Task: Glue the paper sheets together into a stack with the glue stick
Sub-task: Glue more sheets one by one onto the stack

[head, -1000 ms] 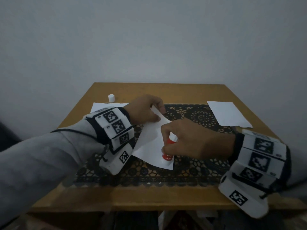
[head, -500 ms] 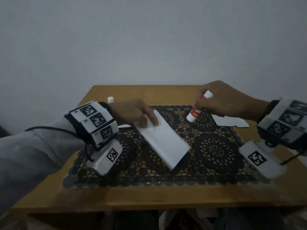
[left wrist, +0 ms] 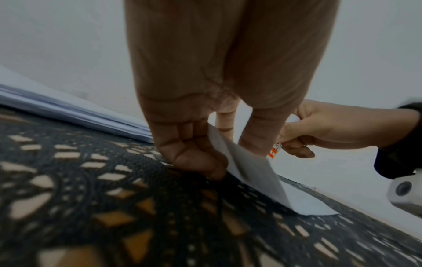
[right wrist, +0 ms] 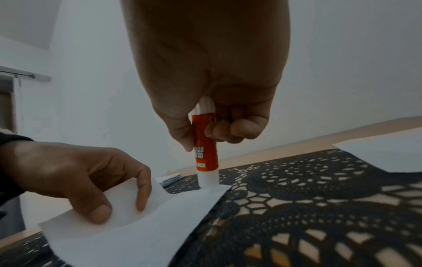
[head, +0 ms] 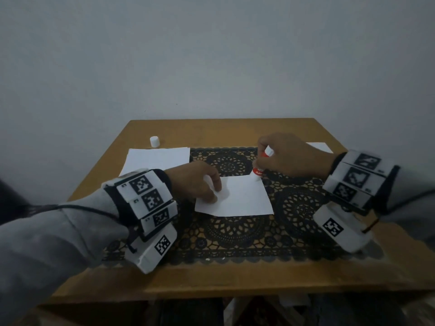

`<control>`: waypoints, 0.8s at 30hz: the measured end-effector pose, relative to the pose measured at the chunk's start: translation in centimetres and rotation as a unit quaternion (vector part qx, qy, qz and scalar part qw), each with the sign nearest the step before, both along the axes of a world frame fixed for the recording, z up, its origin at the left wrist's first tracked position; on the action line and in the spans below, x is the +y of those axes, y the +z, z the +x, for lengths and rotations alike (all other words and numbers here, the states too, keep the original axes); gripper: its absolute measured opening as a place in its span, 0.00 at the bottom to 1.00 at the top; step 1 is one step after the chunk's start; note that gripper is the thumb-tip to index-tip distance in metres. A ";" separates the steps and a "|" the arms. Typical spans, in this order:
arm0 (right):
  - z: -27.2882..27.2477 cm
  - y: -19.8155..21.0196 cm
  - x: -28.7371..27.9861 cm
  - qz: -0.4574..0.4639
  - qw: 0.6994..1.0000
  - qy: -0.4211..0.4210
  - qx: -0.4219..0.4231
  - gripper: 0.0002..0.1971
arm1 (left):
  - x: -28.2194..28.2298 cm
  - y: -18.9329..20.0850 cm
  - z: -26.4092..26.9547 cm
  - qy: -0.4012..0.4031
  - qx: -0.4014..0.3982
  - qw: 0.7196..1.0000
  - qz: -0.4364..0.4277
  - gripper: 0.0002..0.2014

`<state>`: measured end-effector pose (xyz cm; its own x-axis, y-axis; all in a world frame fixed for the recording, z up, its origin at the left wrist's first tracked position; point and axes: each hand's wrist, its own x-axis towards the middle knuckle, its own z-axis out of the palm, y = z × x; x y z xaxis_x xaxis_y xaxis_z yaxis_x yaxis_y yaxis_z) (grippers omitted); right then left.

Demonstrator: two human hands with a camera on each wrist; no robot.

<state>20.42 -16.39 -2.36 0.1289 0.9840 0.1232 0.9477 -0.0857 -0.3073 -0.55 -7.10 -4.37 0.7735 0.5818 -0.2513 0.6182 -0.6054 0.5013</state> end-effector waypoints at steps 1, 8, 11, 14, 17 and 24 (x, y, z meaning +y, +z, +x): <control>-0.1 -0.1 0.3 -0.004 1.000 -0.003 0.000 0.10 | 0.0 0.0 0.0 -0.001 0.000 1.000 0.005 0.09; -0.6 -0.9 0.8 -0.009 1.000 0.003 0.006 0.09 | -0.5 -0.3 0.0 -0.011 0.013 0.999 0.050 0.11; -0.7 -0.9 0.5 -0.014 1.000 0.007 0.003 0.09 | -0.8 -0.2 0.2 -0.021 0.026 0.997 0.070 0.13; -1.2 -0.6 -0.1 -0.031 0.999 0.009 0.002 0.12 | -1.0 -0.1 0.3 -0.021 0.038 0.996 0.078 0.14; -1.8 -0.4 -1.1 -0.036 0.999 0.018 0.006 0.11 | -1.0 -0.1 0.4 -0.023 0.043 0.995 0.092 0.14; -2.3 -0.2 -3.3 -0.049 0.998 0.038 0.013 0.10 | -0.6 1.1 1.0 -0.035 0.015 0.995 0.088 0.11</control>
